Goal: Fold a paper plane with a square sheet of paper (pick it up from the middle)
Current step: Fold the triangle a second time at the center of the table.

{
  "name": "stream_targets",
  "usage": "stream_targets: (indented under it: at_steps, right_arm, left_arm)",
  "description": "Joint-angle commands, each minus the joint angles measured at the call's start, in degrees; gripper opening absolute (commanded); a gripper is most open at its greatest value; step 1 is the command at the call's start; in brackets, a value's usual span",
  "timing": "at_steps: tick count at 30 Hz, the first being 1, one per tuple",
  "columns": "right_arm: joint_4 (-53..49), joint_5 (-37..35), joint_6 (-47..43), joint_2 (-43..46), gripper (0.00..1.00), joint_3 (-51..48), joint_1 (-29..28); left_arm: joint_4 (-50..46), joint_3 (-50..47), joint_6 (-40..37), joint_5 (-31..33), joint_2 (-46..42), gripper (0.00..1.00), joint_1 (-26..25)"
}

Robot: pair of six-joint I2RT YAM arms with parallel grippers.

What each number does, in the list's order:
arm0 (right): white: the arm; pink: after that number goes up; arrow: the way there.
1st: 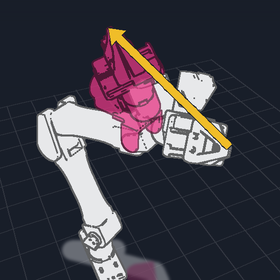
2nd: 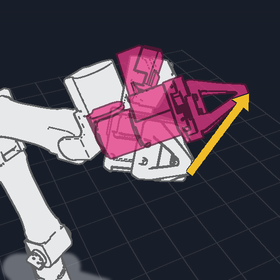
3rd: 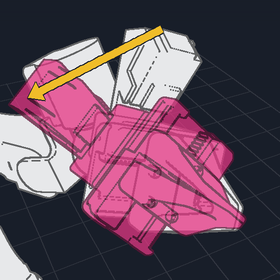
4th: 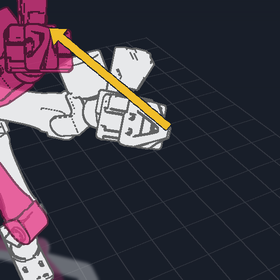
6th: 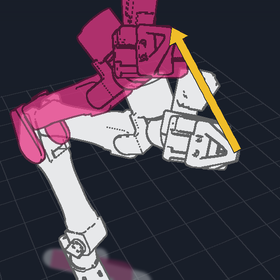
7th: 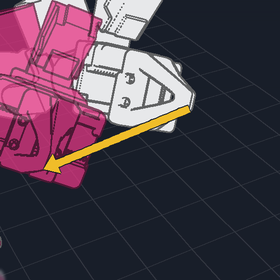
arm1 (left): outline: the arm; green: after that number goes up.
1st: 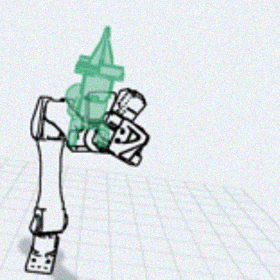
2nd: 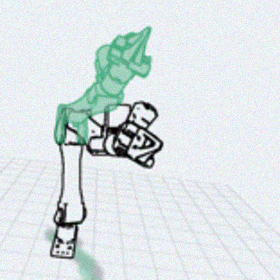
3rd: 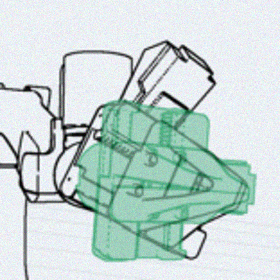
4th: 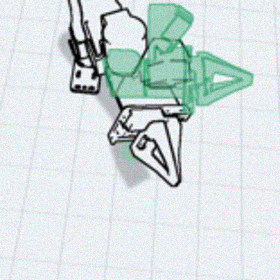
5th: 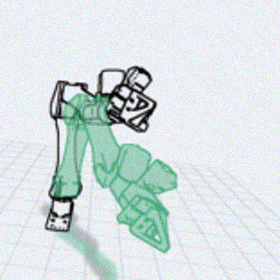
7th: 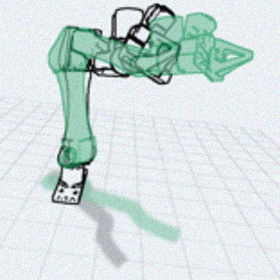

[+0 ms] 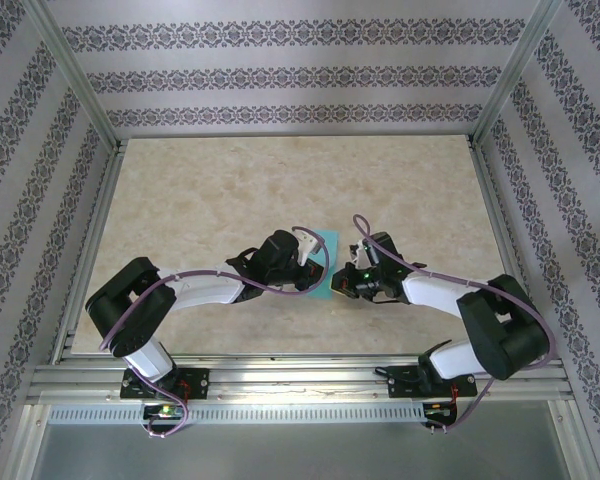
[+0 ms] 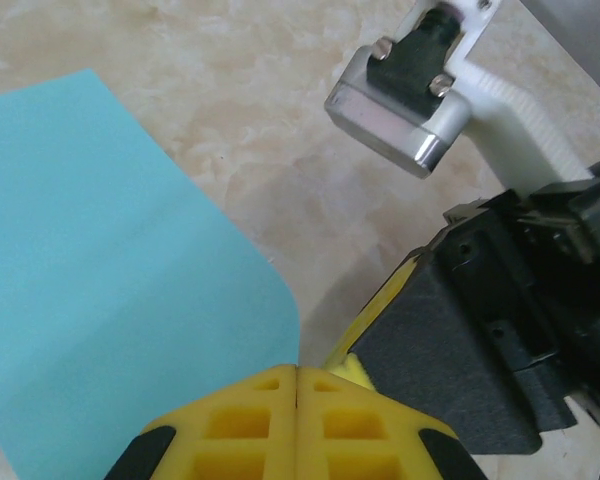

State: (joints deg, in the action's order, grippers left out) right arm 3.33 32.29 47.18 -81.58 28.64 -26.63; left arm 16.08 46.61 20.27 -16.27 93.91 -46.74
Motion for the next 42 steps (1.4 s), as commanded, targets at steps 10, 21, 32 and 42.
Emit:
stream_targets:
  at_steps: [10, 21, 32, 42]
  right_arm:
    - [-0.8, -3.5, -2.1, -5.5, 0.00, 2.9, -3.2]
    - [-10.1, -9.0, -7.7, -8.1, 0.00, 3.7, -3.7]
    - [-20.4, -12.6, -14.8, -5.1, 0.00, 7.6, -2.3]
    - [-13.9, -6.9, -9.4, -3.3, 0.00, 9.0, -3.6]
  left_arm:
    - [-0.3, 0.5, 1.6, 0.8, 0.9, 0.00, 0.7]
    - [-0.3, -0.3, 1.9, 2.0, 1.0, 0.00, 1.2]
    - [0.8, 0.2, 4.5, 1.4, 4.8, 0.00, 2.4]
    - [4.3, -0.6, 6.5, 1.6, 6.8, 0.00, 2.4]
